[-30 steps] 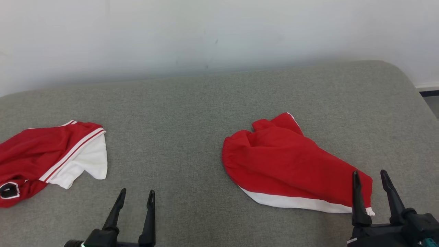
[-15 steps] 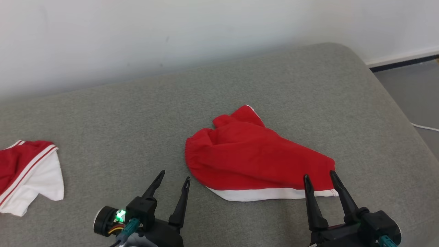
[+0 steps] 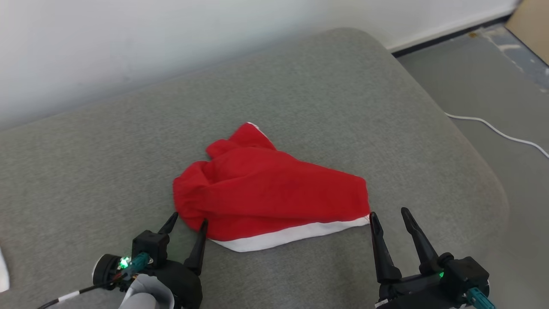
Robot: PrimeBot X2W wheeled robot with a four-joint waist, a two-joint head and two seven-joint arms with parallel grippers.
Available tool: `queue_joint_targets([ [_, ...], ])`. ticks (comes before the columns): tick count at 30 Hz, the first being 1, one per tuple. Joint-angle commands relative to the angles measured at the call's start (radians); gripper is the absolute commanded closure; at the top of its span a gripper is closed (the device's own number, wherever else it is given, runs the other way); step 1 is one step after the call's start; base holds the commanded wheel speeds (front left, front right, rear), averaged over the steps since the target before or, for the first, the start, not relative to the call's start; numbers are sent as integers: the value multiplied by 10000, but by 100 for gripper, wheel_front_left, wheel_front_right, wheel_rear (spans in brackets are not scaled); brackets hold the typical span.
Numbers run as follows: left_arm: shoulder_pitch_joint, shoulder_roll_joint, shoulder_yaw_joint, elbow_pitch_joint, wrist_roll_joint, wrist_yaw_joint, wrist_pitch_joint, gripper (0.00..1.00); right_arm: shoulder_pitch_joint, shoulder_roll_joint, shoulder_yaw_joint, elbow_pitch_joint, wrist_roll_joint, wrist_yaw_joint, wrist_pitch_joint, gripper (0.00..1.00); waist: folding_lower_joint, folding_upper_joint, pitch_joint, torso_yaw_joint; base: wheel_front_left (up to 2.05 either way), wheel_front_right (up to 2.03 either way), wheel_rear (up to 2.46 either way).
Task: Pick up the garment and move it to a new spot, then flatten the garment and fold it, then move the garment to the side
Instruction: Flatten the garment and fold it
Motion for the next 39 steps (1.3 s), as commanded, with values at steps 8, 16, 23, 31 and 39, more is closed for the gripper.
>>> queue_joint_targets([
  [8, -345, -12, -398, 511, -672, -2, -29, 100, 25, 34, -99, -7, 75, 32, -7, 0, 0, -1, 158, -388, 0, 0, 0],
  [16, 272, -127, -105, -1040, -275, -2, -29, 100, 286, 33, -311, -68, -91, 32, -7, 0, 0, -1, -190, 685, 0, 0, 0],
  [23, 1764, -70, 386, -3123, 629, 6, -31, 100, 514, 28, -327, -95, -161, 32, -5, 0, 0, -1, -509, 1842, 0, 0, 0],
  [31, 3568, -81, 620, -4172, 1376, 329, -29, 100, 498, 30, -298, -119, -230, 32, -5, 0, 0, -1, -427, 2681, 0, 0, 0],
  [39, 3848, -573, -90, -3194, 1327, 88, -31, 100, 576, 30, -296, 1, -268, 32, -5, 0, 0, -1, -458, 2830, 0, 0, 0],
])
